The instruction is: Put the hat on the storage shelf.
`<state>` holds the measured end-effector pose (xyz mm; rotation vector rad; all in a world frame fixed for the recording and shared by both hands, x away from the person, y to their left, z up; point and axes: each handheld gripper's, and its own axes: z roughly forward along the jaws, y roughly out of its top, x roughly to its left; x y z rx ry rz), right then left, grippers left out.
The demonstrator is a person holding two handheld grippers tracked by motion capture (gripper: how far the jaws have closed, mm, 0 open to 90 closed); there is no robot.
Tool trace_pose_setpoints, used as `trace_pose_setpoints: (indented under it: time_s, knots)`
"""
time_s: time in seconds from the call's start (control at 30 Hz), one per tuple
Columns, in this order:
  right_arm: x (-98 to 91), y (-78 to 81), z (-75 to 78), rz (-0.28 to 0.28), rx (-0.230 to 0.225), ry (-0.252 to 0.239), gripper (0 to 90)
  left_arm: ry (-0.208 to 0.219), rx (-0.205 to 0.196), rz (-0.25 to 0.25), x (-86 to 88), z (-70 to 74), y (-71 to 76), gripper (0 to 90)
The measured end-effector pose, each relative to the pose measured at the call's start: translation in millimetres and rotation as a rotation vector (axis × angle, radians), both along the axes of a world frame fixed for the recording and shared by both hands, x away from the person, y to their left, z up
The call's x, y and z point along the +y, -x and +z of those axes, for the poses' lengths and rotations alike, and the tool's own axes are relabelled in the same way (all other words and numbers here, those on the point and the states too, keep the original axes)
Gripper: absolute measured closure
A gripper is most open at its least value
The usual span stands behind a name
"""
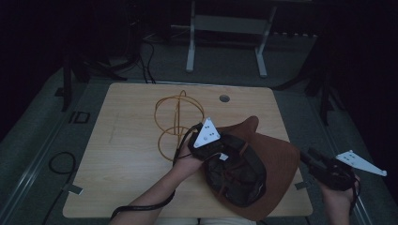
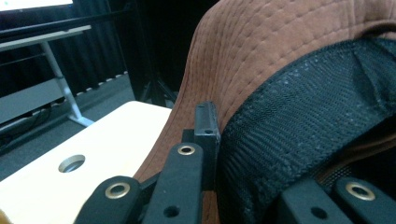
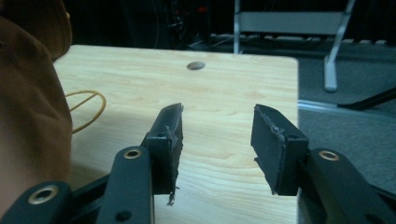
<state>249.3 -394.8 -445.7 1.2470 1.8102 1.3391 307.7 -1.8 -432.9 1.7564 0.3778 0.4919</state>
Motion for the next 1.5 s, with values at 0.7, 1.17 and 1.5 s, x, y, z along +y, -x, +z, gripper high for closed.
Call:
trace_pose_setpoints:
  time_s: [0.7, 1.17, 1.5]
  knots:
    - [113.8, -16.5, -1.7, 0.477, -0.007, -0.068, 47.5, 0.131, -0.093, -0.211, 18.4, 4.5, 16.5, 86.3]
    - [138.9, -24.7, 12.8, 0.649, -0.083, -0.119, 48.8, 0.102, -0.141, -0.192, -0.4, 4.5, 29.5, 86.1]
    - [143.7, -26.5, 15.4, 0.736, -0.052, -0.132, 86.4, 0.089, -0.124, -0.194, 0.2, 6.2, 28.9, 85.5]
